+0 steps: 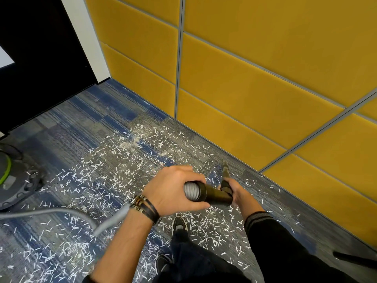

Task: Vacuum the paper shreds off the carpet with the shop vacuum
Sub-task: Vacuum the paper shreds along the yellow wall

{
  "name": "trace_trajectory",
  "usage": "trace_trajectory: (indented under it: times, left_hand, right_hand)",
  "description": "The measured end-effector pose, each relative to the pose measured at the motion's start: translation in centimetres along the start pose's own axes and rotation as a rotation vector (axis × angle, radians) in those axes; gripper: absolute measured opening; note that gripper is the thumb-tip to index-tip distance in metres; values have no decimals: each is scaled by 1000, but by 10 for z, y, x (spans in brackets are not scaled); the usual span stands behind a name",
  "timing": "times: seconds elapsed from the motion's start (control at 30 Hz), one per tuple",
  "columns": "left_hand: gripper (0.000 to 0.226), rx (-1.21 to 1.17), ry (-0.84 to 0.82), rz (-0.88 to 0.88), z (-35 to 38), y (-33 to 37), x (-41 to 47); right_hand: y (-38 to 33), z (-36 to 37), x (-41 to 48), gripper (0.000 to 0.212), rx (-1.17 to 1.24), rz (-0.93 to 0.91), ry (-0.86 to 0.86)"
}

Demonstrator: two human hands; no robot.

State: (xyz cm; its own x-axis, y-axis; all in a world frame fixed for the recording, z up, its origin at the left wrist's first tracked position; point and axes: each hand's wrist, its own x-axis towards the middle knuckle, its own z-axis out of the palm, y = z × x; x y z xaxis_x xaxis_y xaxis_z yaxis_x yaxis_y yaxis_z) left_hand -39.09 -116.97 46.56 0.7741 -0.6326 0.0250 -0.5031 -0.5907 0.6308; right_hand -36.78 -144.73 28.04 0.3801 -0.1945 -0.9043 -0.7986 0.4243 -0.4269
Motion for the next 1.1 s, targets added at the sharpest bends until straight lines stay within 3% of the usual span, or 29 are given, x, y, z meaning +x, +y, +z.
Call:
trace_trajectory:
  times: [0.23,0.4,0.63,0.83,1.1]
  left_hand:
    - [48,-43,-93,-23,19,-6,1]
    - [47,-62,-159,20,39,11,-4]
    - [41,-96,-54,23,28,23,-5]
    - [50,-105,-104,46,27,28,-15]
    - [52,-38,-2,104,37,55,-10]
  right_hand:
    - [32,-26,17,22,-24,53,98]
    - [65,-63,1,22,84,58,158]
    - [50,-65,-14,27,-72,80,139]
    - [92,-81,-23,23,47,144,128]
    - [61,-97,-27,24,106,42,91]
